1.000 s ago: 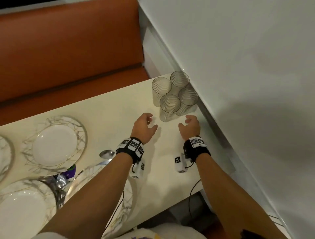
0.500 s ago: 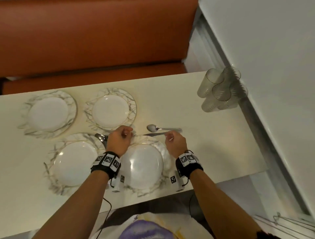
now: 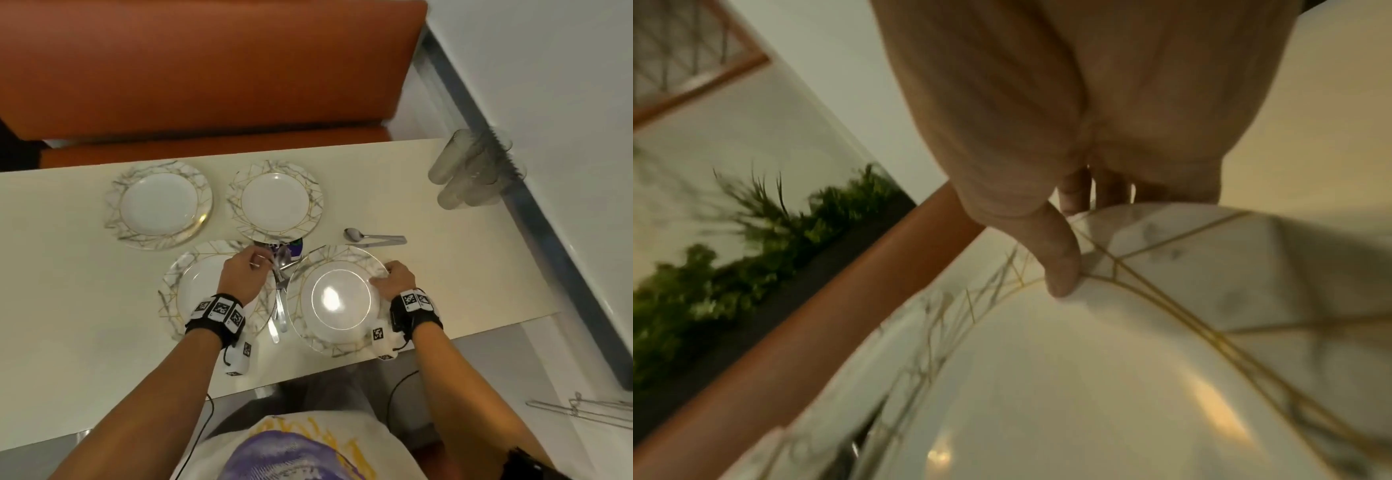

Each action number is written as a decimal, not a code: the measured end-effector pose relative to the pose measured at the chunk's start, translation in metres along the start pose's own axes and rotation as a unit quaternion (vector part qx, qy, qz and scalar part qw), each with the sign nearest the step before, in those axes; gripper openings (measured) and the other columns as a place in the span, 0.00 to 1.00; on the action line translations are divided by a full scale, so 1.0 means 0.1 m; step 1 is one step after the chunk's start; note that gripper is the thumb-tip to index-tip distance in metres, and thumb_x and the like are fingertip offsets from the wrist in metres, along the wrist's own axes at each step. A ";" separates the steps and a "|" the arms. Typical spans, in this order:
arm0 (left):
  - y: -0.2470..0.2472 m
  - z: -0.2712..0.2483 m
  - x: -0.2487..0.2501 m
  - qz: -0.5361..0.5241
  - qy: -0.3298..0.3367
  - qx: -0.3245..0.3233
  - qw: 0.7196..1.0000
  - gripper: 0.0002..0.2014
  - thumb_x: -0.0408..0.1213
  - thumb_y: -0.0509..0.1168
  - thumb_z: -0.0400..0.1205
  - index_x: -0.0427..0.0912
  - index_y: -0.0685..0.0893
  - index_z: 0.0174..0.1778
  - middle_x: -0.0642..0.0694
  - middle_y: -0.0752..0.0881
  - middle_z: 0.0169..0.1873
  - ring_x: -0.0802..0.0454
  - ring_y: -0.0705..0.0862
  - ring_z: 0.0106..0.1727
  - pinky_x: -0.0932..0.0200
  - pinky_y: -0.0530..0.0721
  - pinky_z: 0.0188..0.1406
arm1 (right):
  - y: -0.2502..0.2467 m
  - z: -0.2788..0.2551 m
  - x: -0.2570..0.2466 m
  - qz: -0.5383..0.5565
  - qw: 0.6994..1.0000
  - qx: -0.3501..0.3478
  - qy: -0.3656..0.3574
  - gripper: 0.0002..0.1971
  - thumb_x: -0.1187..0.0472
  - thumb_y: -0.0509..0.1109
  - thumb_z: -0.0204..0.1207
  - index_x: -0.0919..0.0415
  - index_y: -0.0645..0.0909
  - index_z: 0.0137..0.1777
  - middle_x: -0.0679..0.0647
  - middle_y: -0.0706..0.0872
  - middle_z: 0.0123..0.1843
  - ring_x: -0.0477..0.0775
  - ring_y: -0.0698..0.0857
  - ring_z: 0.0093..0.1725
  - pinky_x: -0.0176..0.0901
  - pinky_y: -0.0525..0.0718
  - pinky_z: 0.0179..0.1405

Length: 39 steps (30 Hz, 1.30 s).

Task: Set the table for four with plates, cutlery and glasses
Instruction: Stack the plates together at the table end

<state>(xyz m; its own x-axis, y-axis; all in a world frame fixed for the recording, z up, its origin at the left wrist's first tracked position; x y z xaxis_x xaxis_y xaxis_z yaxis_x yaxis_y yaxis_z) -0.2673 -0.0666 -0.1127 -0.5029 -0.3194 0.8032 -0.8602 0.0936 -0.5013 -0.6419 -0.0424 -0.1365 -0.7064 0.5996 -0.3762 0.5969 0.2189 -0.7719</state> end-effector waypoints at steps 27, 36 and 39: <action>-1.38 0.24 0.09 -0.198 -0.036 0.253 0.946 0.11 0.52 0.58 0.89 0.48 0.79 0.53 0.43 0.83 0.40 0.41 0.83 0.40 0.47 0.83 0.39 | 0.23 0.05 -2.32 0.226 0.943 -0.189 -0.156 0.18 0.47 0.66 0.85 0.59 0.78 0.67 0.56 0.86 0.62 0.54 0.86 0.54 0.51 0.87 0.53; -1.86 0.14 -0.24 -0.170 -0.081 0.358 0.914 0.18 0.48 0.57 0.88 0.39 0.81 0.64 0.35 0.87 0.61 0.34 0.84 0.64 0.35 0.82 0.69 | 0.13 0.85 -2.38 0.065 0.982 -0.050 -0.171 0.15 0.62 0.68 0.81 0.56 0.80 0.66 0.57 0.86 0.62 0.58 0.85 0.57 0.42 0.83 0.54; -1.85 0.07 -0.31 -0.174 -0.097 0.380 0.903 0.17 0.45 0.57 0.89 0.35 0.81 0.62 0.29 0.86 0.61 0.31 0.83 0.65 0.35 0.79 0.68 | 0.25 1.08 -2.35 0.019 0.988 -0.038 -0.151 0.21 0.58 0.71 0.79 0.55 0.75 0.70 0.60 0.80 0.70 0.65 0.79 0.70 0.55 0.80 0.69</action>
<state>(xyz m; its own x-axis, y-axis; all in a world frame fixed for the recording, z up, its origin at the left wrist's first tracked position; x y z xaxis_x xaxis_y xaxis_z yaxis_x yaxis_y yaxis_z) -0.0921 -0.0802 -0.0474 -0.1267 -0.3705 0.9202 -0.6200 -0.6945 -0.3650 -0.5021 -0.2610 -0.1233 -0.7580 0.3530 -0.5484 0.6432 0.2654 -0.7182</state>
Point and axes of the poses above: each hand's wrist, its own z-axis towards the middle knuckle, its own y-axis out of the palm, x = y × z, the point moved 10 cm from there along z, towards the middle knuckle
